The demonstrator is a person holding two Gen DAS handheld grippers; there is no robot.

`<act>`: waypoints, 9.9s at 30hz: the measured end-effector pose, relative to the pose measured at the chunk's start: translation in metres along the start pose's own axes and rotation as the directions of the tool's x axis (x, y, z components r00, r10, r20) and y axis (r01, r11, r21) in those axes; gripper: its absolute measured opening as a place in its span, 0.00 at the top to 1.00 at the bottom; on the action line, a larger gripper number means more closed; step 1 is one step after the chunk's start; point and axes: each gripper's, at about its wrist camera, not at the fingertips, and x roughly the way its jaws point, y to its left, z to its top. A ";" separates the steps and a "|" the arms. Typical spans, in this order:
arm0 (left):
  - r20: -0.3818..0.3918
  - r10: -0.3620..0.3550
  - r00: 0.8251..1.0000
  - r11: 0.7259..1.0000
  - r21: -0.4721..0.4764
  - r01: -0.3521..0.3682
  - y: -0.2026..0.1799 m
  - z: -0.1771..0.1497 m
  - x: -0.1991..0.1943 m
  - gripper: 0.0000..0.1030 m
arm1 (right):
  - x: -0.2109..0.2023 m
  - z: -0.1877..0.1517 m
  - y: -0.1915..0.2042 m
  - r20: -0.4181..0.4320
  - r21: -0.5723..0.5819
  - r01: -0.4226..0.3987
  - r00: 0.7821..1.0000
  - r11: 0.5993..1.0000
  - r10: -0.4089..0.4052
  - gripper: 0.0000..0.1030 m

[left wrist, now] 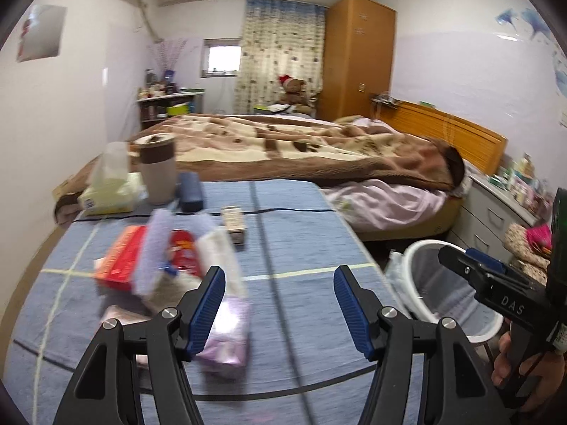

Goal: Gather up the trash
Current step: 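Move both open tools back over the trash pile, then grasp the strawberry milk carton with the left tool while the right tool grasps the purple juice box, then carry the carton with the left tool while the right tool carries the juice box, both releasing into the bin, then move both open tools back over the remaining trash, then grasp the red Cilostazol Tablets box with the left tool while the right tool grasps the small white box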

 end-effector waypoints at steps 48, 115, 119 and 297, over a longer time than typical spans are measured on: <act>-0.184 0.029 0.983 0.994 -0.100 -0.048 0.157 -0.053 0.030 0.22 | 0.065 -0.040 0.149 -0.320 -0.173 -0.164 0.942 0.971 0.102 0.50; -0.092 0.045 0.995 0.998 0.039 -0.041 0.076 -0.016 -0.005 0.27 | 0.005 -0.006 0.082 -0.108 -0.155 -0.096 0.991 0.983 0.080 0.58; -0.074 0.015 0.997 0.999 0.051 -0.011 0.055 -0.011 -0.009 0.27 | -0.007 0.001 0.068 -0.073 -0.146 -0.076 0.995 0.986 0.065 0.58; -0.257 0.177 0.950 0.981 -0.033 -0.192 0.192 0.011 0.142 0.39 | 0.211 0.038 0.128 -0.354 -0.241 -0.133 0.935 0.961 0.041 0.67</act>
